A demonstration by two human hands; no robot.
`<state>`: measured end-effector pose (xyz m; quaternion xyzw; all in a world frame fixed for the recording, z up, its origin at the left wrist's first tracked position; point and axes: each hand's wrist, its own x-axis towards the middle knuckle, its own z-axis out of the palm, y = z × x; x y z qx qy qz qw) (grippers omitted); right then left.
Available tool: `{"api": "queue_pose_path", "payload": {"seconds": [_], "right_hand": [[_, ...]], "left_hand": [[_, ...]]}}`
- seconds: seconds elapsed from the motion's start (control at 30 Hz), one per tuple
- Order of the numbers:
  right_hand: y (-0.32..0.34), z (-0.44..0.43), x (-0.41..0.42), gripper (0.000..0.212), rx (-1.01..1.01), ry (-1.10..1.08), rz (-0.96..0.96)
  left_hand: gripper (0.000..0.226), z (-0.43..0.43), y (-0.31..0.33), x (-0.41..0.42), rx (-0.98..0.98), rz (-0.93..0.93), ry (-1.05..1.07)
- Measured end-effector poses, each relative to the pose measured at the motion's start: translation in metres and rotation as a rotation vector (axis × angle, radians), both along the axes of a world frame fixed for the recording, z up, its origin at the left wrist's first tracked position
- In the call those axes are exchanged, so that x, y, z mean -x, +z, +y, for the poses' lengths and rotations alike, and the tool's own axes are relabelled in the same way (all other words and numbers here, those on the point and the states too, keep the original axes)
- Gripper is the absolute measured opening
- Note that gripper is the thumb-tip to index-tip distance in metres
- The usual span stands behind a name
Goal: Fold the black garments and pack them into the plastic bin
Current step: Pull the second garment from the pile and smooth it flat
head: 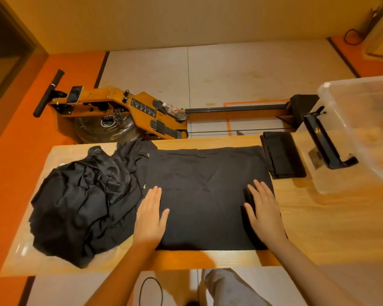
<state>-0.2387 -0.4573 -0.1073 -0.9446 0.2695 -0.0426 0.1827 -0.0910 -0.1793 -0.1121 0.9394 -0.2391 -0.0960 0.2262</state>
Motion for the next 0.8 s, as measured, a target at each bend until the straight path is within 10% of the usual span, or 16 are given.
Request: {"api": "queue_pose_path", "payload": {"seconds": [0.5,0.67,0.8], "right_hand": [[-0.038,0.047,0.109,0.088,0.076,0.140,0.267],[-0.042,0.054,0.130,0.099,0.143,0.206,0.180],[-0.038,0.058,0.145,0.098,0.139,0.135,0.076]], "left_hand": [[0.089,0.088,-0.034,0.085,-0.355,-0.105,-0.334],[0.057,0.105,-0.035,0.098,-0.265,-0.184,-0.307],[0.104,0.110,-0.029,0.107,-0.196,-0.146,-0.268]]}}
